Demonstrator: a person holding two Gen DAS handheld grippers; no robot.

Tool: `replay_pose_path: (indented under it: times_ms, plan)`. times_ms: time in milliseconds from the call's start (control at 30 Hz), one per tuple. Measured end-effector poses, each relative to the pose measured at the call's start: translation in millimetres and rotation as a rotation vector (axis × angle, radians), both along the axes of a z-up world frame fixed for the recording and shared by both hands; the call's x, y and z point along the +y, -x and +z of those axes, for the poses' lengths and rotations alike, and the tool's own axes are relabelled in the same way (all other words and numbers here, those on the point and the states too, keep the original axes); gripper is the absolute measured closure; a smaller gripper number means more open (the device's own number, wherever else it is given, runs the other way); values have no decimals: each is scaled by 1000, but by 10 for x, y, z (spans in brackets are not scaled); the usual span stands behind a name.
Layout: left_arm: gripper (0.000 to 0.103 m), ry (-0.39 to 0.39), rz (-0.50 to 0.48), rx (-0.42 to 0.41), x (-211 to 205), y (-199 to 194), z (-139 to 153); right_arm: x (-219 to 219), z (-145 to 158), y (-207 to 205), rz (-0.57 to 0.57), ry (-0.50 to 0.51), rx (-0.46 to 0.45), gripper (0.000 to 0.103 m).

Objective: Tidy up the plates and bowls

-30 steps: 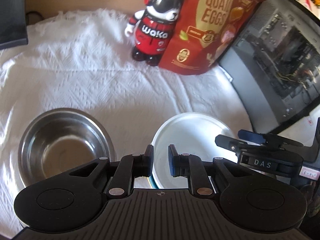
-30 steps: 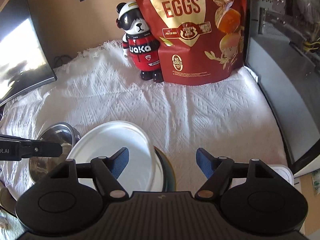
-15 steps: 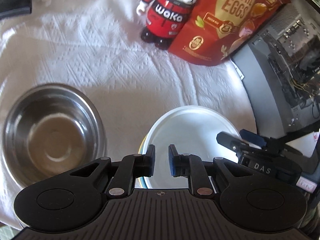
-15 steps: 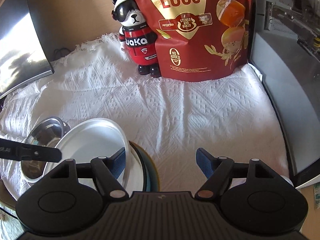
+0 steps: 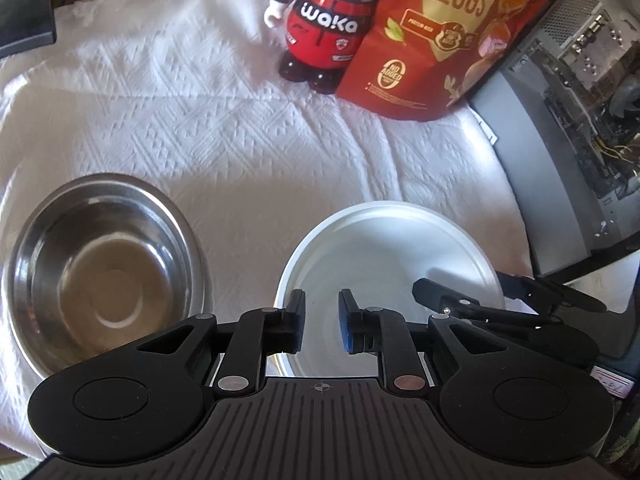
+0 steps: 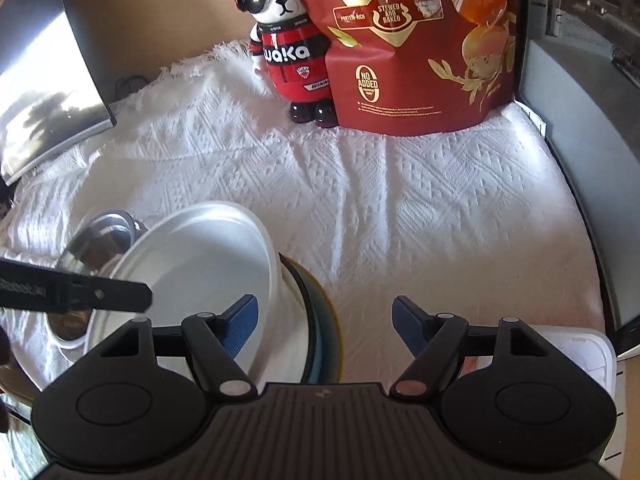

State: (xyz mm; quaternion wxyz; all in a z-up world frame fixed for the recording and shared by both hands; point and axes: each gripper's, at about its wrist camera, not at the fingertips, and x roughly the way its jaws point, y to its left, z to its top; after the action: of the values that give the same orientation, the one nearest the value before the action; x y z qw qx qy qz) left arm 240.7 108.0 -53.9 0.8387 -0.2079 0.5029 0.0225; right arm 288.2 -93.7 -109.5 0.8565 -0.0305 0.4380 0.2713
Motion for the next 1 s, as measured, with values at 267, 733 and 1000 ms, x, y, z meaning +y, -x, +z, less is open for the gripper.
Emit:
replay_pose_path:
  times_ms: [267, 733, 1000]
  plan:
    - [83, 32, -41, -99, 39, 153, 335, -128, 144, 18, -51, -11, -50, 28]
    - [66, 6, -3, 51, 156, 69, -137, -124, 55, 29, -80, 43, -44, 28]
    - [67, 47, -23, 106, 92, -32, -503, -146, -205, -24, -83, -39, 128, 28]
